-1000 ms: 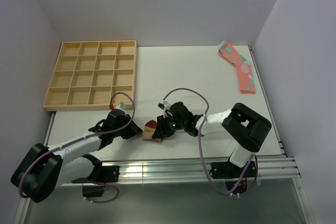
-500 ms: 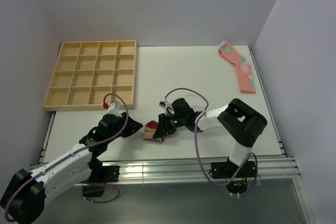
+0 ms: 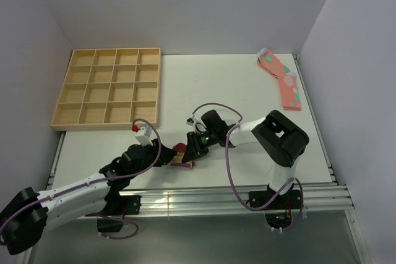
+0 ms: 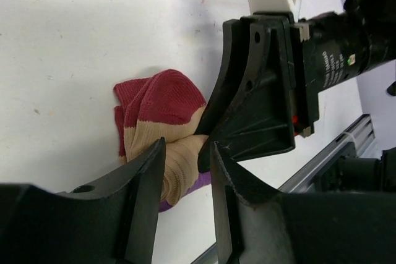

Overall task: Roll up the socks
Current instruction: Roll the sock at the center of the board.

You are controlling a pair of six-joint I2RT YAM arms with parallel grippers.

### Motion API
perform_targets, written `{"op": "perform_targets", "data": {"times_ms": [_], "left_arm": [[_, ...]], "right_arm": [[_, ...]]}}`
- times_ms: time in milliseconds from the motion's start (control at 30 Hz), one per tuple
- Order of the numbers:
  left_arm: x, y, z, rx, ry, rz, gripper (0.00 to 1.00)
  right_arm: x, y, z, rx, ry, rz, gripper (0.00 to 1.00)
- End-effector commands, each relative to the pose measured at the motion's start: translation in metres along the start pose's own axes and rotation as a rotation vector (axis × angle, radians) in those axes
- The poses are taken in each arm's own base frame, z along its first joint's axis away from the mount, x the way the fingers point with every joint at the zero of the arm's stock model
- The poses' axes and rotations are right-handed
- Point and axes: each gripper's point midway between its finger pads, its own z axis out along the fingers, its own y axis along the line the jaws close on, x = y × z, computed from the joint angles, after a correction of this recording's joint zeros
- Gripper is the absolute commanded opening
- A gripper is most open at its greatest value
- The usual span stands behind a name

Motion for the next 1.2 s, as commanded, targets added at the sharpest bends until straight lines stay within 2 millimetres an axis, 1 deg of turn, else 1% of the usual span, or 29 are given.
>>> {"op": "perform_targets", "data": {"times_ms": [0, 167, 267, 467, 533, 567, 600, 667, 700, 767, 800, 1067, 1167], "left_arm": [[-0.011, -0.007, 0.005, 0.02, -0.075, 0.043, 0.4], [-0.009, -0.006, 0.012, -0.005, -0.071, 0.092, 0.4], [-0.004, -0.008, 0.014, 0.001, -0.066, 0.114, 0.4], [0.004, -0.011, 0.014, 0.037, -0.058, 0.135, 0.41], [0.005, -0.011, 0.014, 0.04, -0.059, 0.143, 0.41], [0.007, -0.011, 0.015, 0.039, -0.054, 0.148, 0.41], [0.008, -0.009, 0.016, 0.028, -0.049, 0.154, 0.41], [0.011, -0.007, 0.018, 0.018, -0.041, 0.17, 0.4], [0.015, -0.004, 0.019, 0.005, -0.032, 0.174, 0.4], [0.018, -0.005, 0.019, 0.011, -0.031, 0.175, 0.4], [0.021, -0.004, 0.018, 0.011, -0.027, 0.178, 0.4], [0.027, -0.011, 0.015, 0.057, -0.026, 0.193, 0.4], [0.03, -0.01, 0.016, 0.051, -0.011, 0.2, 0.38]], "right_arm": [[0.063, -0.062, -0.011, 0.249, 0.188, 0.169, 0.22], [0.063, -0.064, -0.014, 0.272, 0.222, 0.174, 0.22], [0.063, -0.067, -0.015, 0.287, 0.238, 0.18, 0.22], [0.058, -0.071, -0.017, 0.304, 0.264, 0.195, 0.22], [0.053, -0.07, -0.018, 0.302, 0.26, 0.184, 0.22], [0.054, -0.071, -0.019, 0.307, 0.268, 0.191, 0.22], [0.05, -0.071, -0.019, 0.306, 0.262, 0.188, 0.22], [0.05, -0.072, -0.021, 0.311, 0.271, 0.197, 0.22], [0.046, -0.071, -0.021, 0.31, 0.264, 0.191, 0.22], [0.046, -0.072, -0.022, 0.313, 0.273, 0.196, 0.22], [0.042, -0.071, -0.021, 0.312, 0.271, 0.187, 0.22], [0.037, -0.072, -0.024, 0.322, 0.278, 0.19, 0.21], [0.036, -0.073, -0.025, 0.325, 0.277, 0.193, 0.21]]}}
